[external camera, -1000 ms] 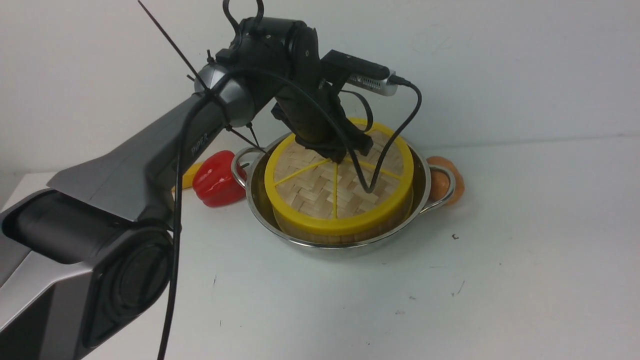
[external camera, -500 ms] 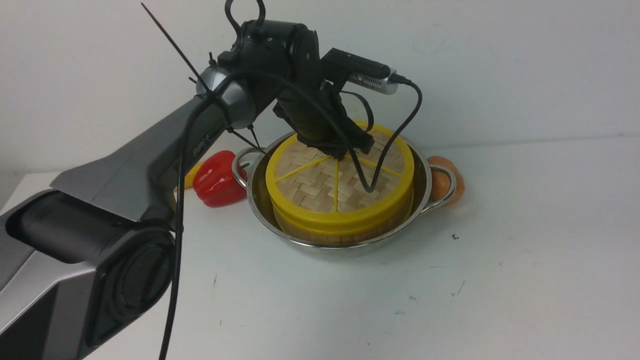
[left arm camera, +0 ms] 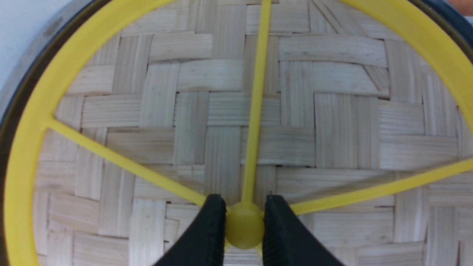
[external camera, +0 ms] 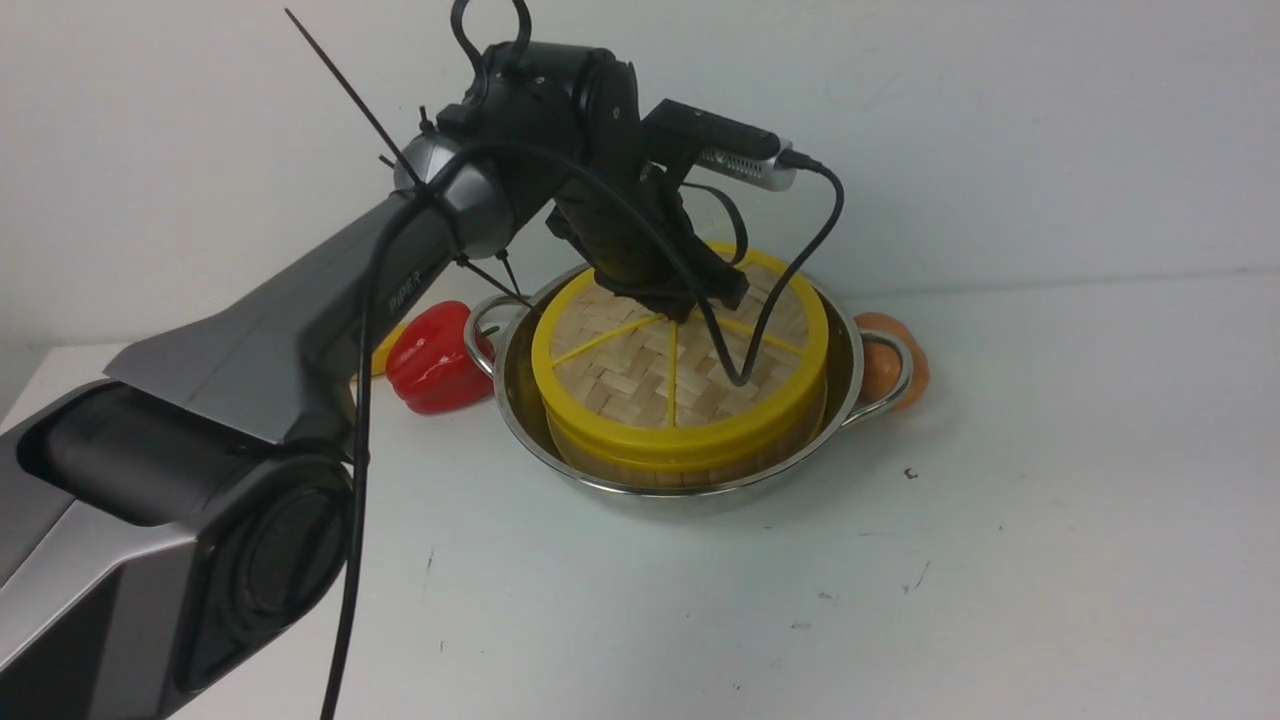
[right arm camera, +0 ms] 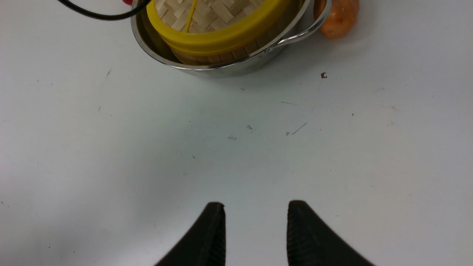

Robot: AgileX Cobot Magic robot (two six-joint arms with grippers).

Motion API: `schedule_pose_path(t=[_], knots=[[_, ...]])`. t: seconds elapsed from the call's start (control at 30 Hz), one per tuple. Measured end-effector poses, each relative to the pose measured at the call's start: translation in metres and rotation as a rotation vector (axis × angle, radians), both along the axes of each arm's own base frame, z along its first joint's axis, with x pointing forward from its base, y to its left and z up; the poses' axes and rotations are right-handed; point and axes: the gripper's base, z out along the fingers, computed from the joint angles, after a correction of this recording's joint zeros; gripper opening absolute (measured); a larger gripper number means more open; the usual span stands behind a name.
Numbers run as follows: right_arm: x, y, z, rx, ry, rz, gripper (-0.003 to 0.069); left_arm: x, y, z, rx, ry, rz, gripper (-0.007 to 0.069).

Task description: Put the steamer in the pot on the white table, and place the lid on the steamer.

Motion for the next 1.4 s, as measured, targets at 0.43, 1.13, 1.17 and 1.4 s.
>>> schedule_pose_path(t=[0.43, 1.13, 1.17, 1.4], knots=[[0.0, 0.0, 0.0, 0.0, 0.0, 0.0, 0.0248, -0.001, 0.0, -0.001, 0.0, 0.011, -0.004, 0.0131], [0.002, -0.004, -0.001, -0.075, -0.033, 0.004, 0.0248, -0.037, 0.033, 0.146, 0.051, -0.261, 0.064, 0.0417], [0.003, -0.006, -0.001, -0.095, -0.041, 0.0, 0.0248, -0.046, 0.037, 0.16, 0.041, -0.281, 0.067, 0.036], [-0.002, -0.029, -0.016, -0.297, -0.175, -0.123, 0.019, -0.148, 0.081, 0.245, -0.026, -0.36, 0.052, -0.0016]])
